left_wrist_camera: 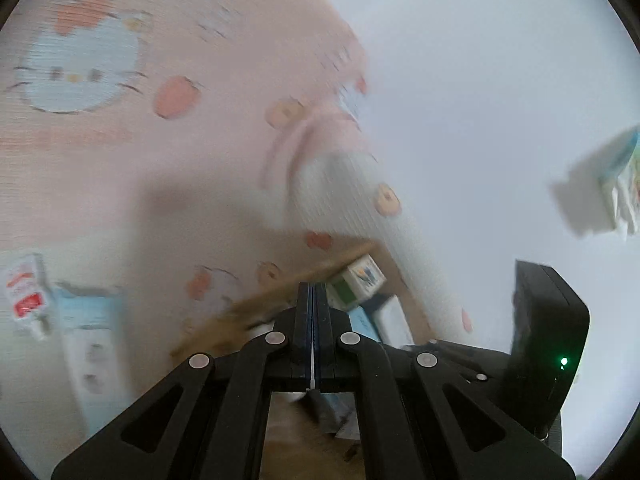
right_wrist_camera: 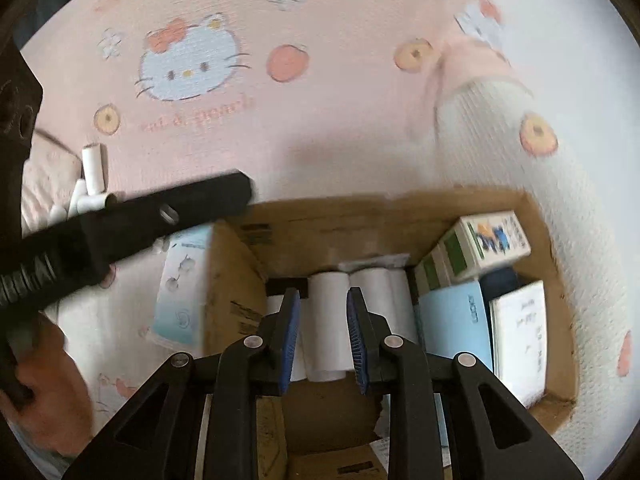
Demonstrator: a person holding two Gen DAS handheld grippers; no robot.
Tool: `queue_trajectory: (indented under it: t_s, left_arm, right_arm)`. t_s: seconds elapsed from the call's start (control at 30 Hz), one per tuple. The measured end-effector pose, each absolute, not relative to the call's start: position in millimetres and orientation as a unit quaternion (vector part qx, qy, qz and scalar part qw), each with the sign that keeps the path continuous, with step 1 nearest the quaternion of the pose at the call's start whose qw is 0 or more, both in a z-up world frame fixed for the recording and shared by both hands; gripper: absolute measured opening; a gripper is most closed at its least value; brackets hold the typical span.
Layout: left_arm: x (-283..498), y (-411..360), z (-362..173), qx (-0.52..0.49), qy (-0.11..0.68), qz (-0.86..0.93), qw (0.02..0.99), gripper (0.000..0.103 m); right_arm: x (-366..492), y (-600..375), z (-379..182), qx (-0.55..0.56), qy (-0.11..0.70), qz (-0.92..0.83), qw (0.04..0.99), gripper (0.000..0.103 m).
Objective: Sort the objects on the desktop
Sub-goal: 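Withdraw both grippers from the box back over the tube cluster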
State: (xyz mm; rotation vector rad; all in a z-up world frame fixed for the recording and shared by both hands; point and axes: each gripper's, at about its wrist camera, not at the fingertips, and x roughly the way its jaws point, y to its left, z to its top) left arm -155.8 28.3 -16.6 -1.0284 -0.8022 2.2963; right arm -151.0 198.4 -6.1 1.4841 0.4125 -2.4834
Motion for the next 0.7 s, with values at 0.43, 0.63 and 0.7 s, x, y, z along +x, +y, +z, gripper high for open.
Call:
queue_trajectory:
  t_s: [0.43,0.63,0.7]
  left_arm:
    - [-126,-73,-55,-0.37,-0.311,0.863,0.145,0.0]
    - [-116,-87,-72,-0.378,-0.255,0.885,0.096,0.0]
    - [-114,-93,-78,-0.386,-0.248,0.884,0.09,0.0]
  right_arm:
    - [-142,96,-21,0.469,0.225,-0.841,0.151,0.021]
    - [-148,57,-42,0.473,0.234,-0.826,0.197,0.021]
    - [-148,45,-50,0.469,0.237,-0.825,0.208,0.021]
